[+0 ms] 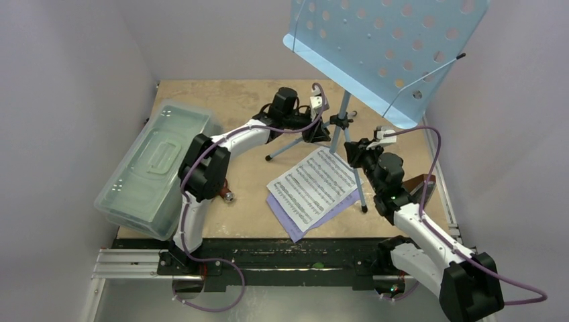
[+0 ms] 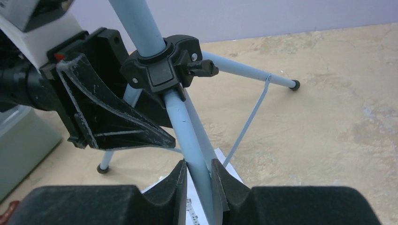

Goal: Set up the instrument practice props

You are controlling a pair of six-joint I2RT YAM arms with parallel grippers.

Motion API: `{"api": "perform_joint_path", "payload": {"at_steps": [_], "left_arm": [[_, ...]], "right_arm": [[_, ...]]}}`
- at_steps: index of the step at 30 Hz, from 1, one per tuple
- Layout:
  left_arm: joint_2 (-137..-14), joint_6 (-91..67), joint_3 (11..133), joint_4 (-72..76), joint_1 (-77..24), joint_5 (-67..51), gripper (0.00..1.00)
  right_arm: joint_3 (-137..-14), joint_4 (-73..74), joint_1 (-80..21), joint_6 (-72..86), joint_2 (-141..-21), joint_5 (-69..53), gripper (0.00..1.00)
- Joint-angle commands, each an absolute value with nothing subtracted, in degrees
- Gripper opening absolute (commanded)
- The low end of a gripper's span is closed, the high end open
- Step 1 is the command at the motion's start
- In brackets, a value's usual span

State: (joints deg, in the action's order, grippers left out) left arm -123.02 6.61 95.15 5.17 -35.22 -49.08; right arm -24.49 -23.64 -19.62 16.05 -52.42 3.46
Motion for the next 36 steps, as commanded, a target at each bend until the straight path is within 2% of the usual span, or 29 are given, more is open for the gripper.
{"api": "perform_joint_path", "payload": {"at_steps": [1,2,5,9,13,19,25,26,27,30,31,33,36], "left_arm": [[-125.0,0.8,93.2,-2.6,-32.0,-32.2,0.39],[-123.0,-1.2,90.6,-1.2,-31.8,-30.8,0.48],[-116.2,-6.1,83.7,5.3,-31.5,-27.4,0.63],[-108.8,-10.5,79.6,5.2,-31.5,-25.6,0.84],[-99.5,-16.3,72.3,9.1,-31.6,-23.1,0.88],[-86.6,-26.0,59.7,13.3,-32.2,-20.2,0.89],[-75.3,-33.2,43.9,25.1,-41.2,-8.7,0.9],[-74.2,-34.0,41.8,27.3,-43.3,-6.1,0.9],[-73.5,-34.8,39.9,29.7,-45.3,-3.3,0.9],[-73.8,-37.1,37.5,34.6,-49.9,2.1,0.9],[-74.8,-37.3,37.8,35.7,-51.2,2.9,0.9],[-78.1,-37.3,39.3,36.3,-53.4,4.9,0.89],[-82.6,-38.9,41.9,37.7,-54.8,6.4,0.84]], "right_arm": [[-24.1,-20.3,-22.2,28.7,-53.6,2.8,0.0],[-24.0,-20.3,-22.3,29.6,-53.8,3.5,0.0],[-24.1,-20.0,-23.3,31.3,-53.0,6.0,0.0],[-25.1,-19.0,-25.0,32.6,-52.7,9.6,0.0],[-26.4,-17.4,-26.2,36.8,-54.6,10.6,0.0],[-27.8,-15.2,-30.1,43.6,-55.8,14.1,0.0],[-31.4,-15.8,-31.2,44.4,-58.4,7.3,0.0],[-32.0,-15.1,-31.2,44.5,-58.4,5.6,0.03],[-32.3,-14.9,-31.0,43.6,-58.2,3.9,0.12],[-34.8,-8.5,-28.7,36.6,-54.1,3.8,0.53],[-34.9,-8.1,-27.8,33.2,-52.4,2.8,0.62],[-35.4,-7.0,-26.4,27.7,-50.0,2.8,0.74],[-37.5,-6.0,-22.9,21.4,-50.9,1.0,0.77]]}}
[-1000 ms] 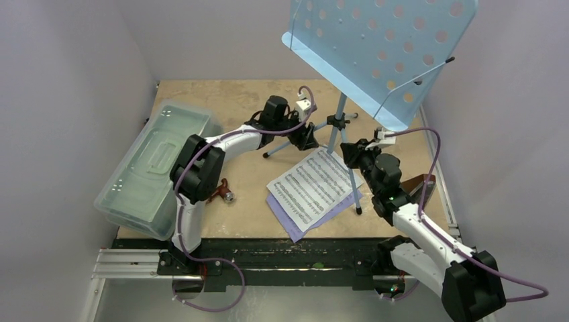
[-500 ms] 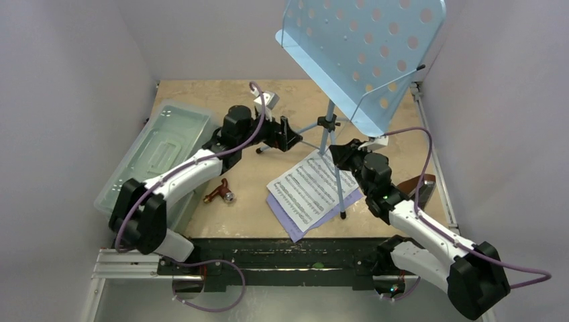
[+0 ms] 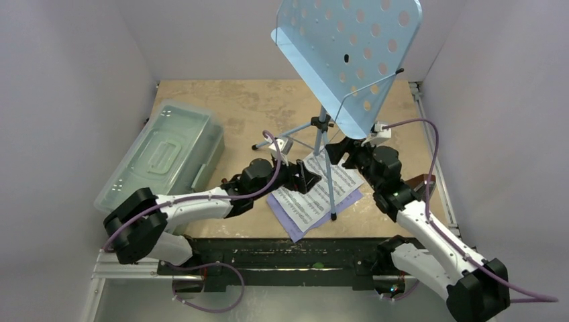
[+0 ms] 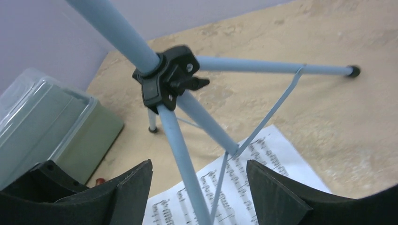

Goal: Set up the instrument practice props

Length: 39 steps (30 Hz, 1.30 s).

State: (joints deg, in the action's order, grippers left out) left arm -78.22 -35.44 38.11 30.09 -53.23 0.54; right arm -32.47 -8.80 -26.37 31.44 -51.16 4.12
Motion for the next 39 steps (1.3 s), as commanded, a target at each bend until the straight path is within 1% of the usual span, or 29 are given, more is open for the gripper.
{"api": "perform_joint_path", "payload": {"at_steps": [1,4,5,7,8,10,11,12,13,15,16,19,23,26,29,32,35,39], "left_arm": [[-83.9,-39.5,42.6,38.7,-55.0,6.4,0.82],[-87.8,-39.7,46.5,37.9,-55.4,6.4,0.78],[-88.9,-39.9,47.5,37.3,-55.4,6.3,0.77],[-90.4,-40.5,48.3,38.4,-55.5,5.2,0.77],[-91.1,-41.0,48.4,39.6,-55.5,4.5,0.77],[-92.3,-41.5,49.3,40.1,-55.5,4.2,0.77],[-93.0,-41.6,49.9,39.9,-55.5,4.4,0.77],[-93.6,-41.6,50.4,39.9,-55.5,4.5,0.75],[-94.1,-41.6,51.1,39.9,-55.6,4.6,0.73],[-95.1,-41.6,52.0,40.0,-55.5,4.5,0.67],[-95.4,-41.6,52.5,40.0,-55.5,4.5,0.65],[-96.3,-41.3,53.6,38.6,-55.5,5.0,0.63],[-97.2,-41.0,54.6,37.5,-55.5,5.5,0.59],[-98.2,-41.0,55.9,36.5,-55.5,4.9,0.56],[-99.1,-41.1,56.7,36.1,-55.5,4.8,0.53],[-100.1,-41.3,57.4,36.2,-55.5,4.6,0.49],[-100.9,-41.3,58.3,35.7,-55.5,4.3,0.44],[-101.3,-41.0,58.6,35.1,-55.5,4.0,0.4]], "right_arm": [[-38.4,-5.9,-21.2,20.2,-51.9,-0.6,0.76],[-40.9,-7.2,-16.4,16.0,-55.7,-6.4,0.75],[-41.9,-7.4,-15.7,14.8,-56.8,-8.5,0.72],[-42.5,-8.6,-15.2,13.5,-57.5,-10.0,0.71],[-41.6,-10.3,-15.1,12.8,-57.0,-10.7,0.72],[-38.3,-16.9,-15.0,9.8,-55.5,-12.4,0.79],[-36.4,-19.9,-14.8,8.1,-54.8,-13.4,0.8],[-34.8,-23.4,-14.7,5.9,-54.3,-14.3,0.79],[-33.6,-26.0,-14.5,3.7,-54.5,-15.2,0.75],[-33.5,-28.7,-13.1,0.5,-56.7,-19.3,0.64],[-34.3,-29.1,-12.4,-1.5,-58.1,-20.9,0.62],[-34.1,-34.8,-8.7,-2.5,-61.9,-27.9,0.61],[-32.4,-46.1,-4.5,-2.3,-66.0,-37.9,0.58],[-33.0,-47.9,-3.0,-3.7,-67.7,-43.4,0.54],[-32.7,-50.2,-2.8,-2.3,-68.6,-44.6,0.51],[-32.3,-54.0,-2.9,2.7,-70.4,-45.3,0.46],[-32.2,-56.6,-2.9,6.1,-71.5,-45.9,0.44],[-32.9,-57.5,-2.9,7.0,-72.1,-46.9,0.44]]}}
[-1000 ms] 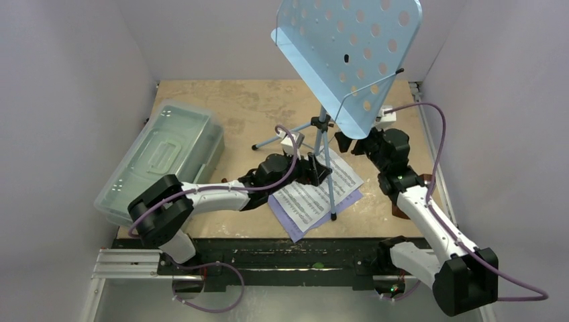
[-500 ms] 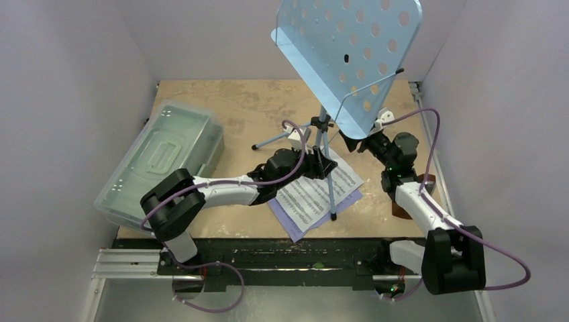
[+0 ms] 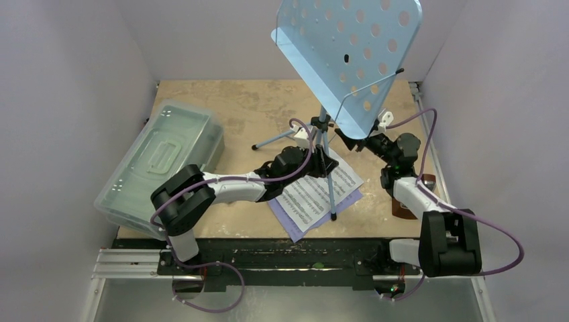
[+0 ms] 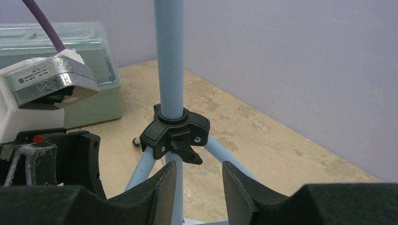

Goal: Set up the instrument practice props

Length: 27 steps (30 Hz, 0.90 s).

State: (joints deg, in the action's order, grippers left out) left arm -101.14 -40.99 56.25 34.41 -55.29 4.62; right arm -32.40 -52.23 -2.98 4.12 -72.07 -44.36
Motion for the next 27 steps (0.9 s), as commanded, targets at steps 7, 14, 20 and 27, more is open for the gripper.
{"api": "perform_joint_path", "payload": {"at_steps": [7,14,20,27], "left_arm": [[-101.3,-40.8,58.0,35.0,-55.5,4.1,0.34],[-102.0,-40.8,58.4,35.0,-55.6,3.4,0.3],[-103.0,-41.0,59.2,34.8,-55.5,2.8,0.22],[-103.5,-41.0,59.3,34.6,-55.5,2.8,0.16]], "right_arm": [[-33.2,-62.1,-2.9,8.5,-75.2,-50.6,0.43],[-33.9,-66.1,-3.2,9.6,-77.6,-51.9,0.44],[-33.9,-67.8,-3.7,9.8,-78.4,-51.8,0.44],[-35.3,-68.0,-4.1,9.4,-79.5,-51.9,0.41]]}}
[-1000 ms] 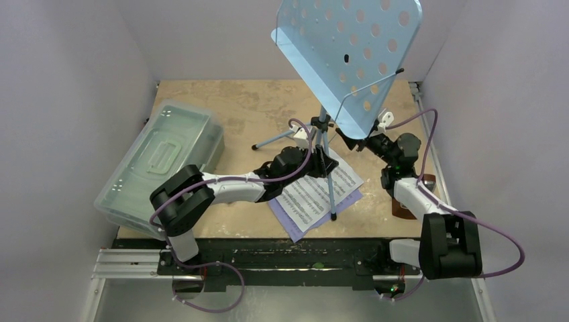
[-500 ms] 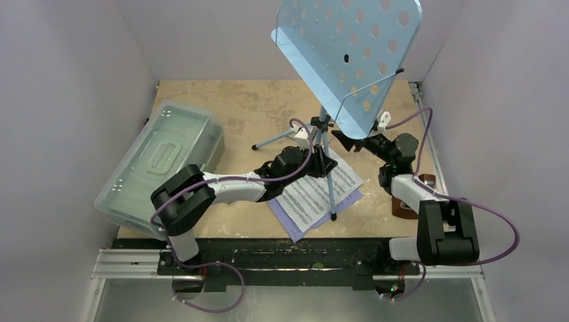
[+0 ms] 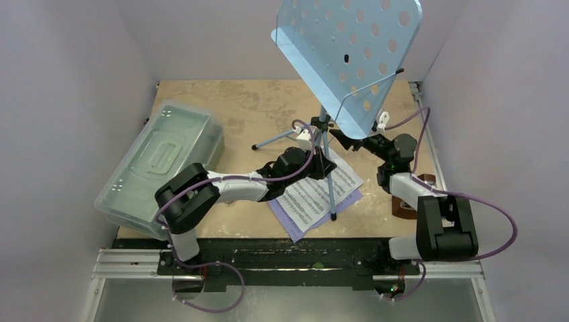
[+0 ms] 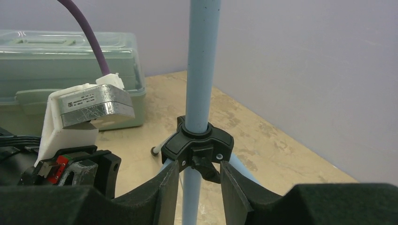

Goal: Set up the instrument practice props

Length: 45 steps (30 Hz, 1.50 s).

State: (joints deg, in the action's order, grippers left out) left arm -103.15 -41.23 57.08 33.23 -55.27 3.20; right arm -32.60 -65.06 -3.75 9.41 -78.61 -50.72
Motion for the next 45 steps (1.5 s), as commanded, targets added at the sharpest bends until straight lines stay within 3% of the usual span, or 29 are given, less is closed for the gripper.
{"api": "perform_joint_path", "payload": {"at_steps": [1,9,11,14,24,27,29,31,33,38,40,45], "left_arm": [[-103.6,-41.0,59.3,34.6,-55.5,2.7,0.15],[-104.1,-41.3,59.2,35.2,-55.5,2.5,0.04],[-104.3,-41.4,59.3,35.4,-55.5,2.3,0.04],[-104.7,-41.7,59.2,35.7,-55.5,1.9,0.03],[-104.2,-41.5,58.2,36.4,-55.5,2.1,0.02],[-104.3,-41.5,57.9,36.8,-55.5,2.2,0.02],[-104.3,-41.5,57.8,37.1,-55.5,2.0,0.02],[-104.3,-41.7,57.3,37.5,-55.5,2.0,0.02],[-104.3,-42.0,57.1,37.7,-55.5,2.1,0.01],[-103.6,-42.1,56.4,38.1,-55.5,2.4,0.01],[-103.4,-42.2,56.2,38.3,-55.5,2.4,0.01],[-102.7,-41.8,55.8,38.1,-55.5,2.4,0.01]], "right_arm": [[-35.5,-68.0,-4.1,9.6,-79.8,-52.0,0.39],[-35.9,-67.6,-4.3,12.3,-81.2,-51.3,0.28],[-36.0,-68.4,-4.4,14.7,-81.4,-50.5,0.21],[-37.6,-64.9,-4.4,19.3,-82.3,-47.1,0.0],[-46.9,-31.1,-5.4,41.5,-81.3,-33.2,0.0],[-56.4,-8.2,-5.4,49.2,-84.3,-35.2,0.0],[-60.5,2.4,-4.9,58.8,-87.7,-43.5,0.0],[-58.7,-3.4,-5.7,71.2,-88.0,-52.1,0.0],[-54.8,-15.6,-6.4,80.4,-84.0,-51.7,0.0],[-61.3,-4.8,-6.3,75.7,-79.0,-45.5,0.0],[-62.3,-2.9,-6.3,73.9,-79.3,-45.3,0.09],[-58.7,-6.5,-6.0,70.6,-76.6,-42.4,0.53]]}}
